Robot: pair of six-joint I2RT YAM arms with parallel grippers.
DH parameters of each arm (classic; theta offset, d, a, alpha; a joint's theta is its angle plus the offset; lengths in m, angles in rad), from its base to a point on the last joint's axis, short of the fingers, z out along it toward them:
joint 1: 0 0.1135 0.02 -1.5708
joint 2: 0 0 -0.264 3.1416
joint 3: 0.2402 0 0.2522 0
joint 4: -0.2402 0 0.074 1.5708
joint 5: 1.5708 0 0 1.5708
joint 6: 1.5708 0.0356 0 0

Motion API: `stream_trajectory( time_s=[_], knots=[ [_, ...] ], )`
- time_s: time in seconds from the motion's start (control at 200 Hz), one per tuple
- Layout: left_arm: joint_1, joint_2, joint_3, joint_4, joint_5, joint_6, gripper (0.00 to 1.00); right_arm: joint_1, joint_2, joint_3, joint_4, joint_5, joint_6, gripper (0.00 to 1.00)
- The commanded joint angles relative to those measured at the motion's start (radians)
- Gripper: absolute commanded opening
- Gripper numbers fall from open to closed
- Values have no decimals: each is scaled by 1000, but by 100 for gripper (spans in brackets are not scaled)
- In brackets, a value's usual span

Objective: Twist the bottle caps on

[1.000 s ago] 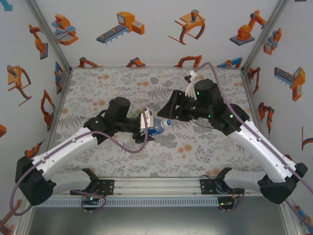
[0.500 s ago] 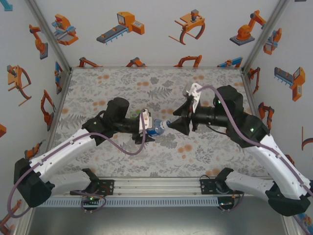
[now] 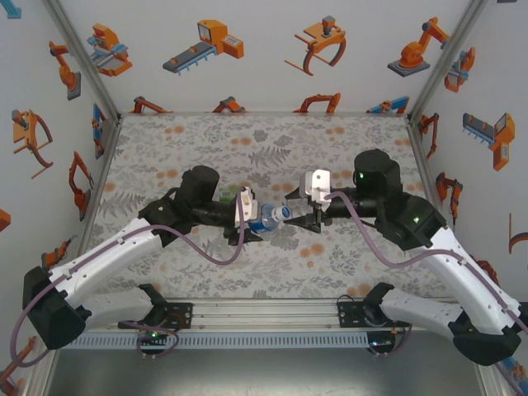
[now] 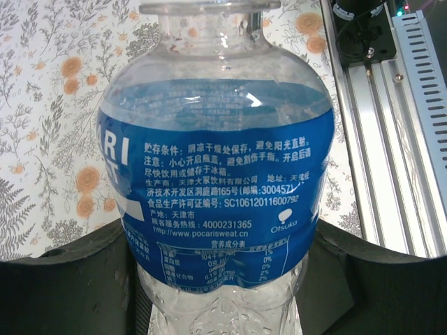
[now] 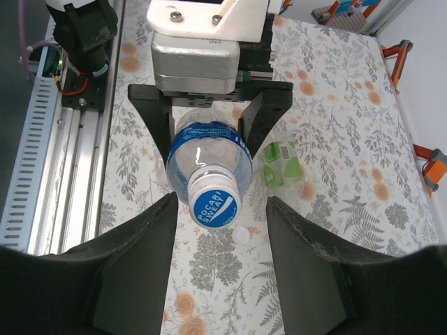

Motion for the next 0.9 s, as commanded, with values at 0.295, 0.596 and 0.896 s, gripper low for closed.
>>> stream_trajectory(
  time_s=[0.295,0.596,0.896],
  knots=[
    [-8,3,51,-31,47,11,0,1,16,-20,-8,-36,-38,44],
    [-9,9,52,-32,45,15,0,9,24,-30,0,-55,8,24],
    [-9,29,61,-9,39,30,0,16,26,-95,109,166,649,1]
  ],
)
